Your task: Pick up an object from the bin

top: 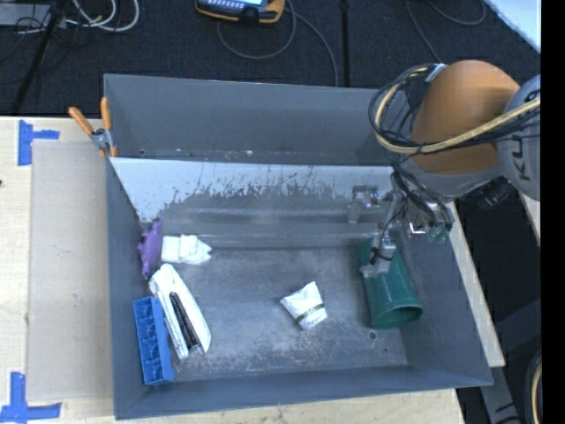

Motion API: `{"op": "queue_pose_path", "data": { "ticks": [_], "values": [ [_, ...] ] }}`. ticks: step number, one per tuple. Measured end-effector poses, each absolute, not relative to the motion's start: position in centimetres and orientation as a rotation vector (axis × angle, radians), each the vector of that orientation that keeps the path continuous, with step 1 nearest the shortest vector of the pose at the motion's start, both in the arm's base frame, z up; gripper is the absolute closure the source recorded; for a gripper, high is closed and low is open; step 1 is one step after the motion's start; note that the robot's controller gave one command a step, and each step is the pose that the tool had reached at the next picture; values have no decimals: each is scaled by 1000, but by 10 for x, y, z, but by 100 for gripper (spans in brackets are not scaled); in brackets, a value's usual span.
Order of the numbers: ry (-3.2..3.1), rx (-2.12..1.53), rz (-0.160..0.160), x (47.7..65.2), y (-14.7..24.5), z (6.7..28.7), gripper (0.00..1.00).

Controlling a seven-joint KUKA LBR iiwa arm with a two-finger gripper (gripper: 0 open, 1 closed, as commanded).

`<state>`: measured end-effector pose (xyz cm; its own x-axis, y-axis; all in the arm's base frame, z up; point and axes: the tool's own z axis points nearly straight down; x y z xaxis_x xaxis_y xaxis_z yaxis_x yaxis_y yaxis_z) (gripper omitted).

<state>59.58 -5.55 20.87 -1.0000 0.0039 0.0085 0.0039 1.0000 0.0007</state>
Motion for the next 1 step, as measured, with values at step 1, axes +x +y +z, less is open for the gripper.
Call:
{"op": "queue_pose_path", "data": {
  "ticks": [1],
  "values": [
    [-3140, -5, 0, 597, -55, 214, 0]
  ]
}}
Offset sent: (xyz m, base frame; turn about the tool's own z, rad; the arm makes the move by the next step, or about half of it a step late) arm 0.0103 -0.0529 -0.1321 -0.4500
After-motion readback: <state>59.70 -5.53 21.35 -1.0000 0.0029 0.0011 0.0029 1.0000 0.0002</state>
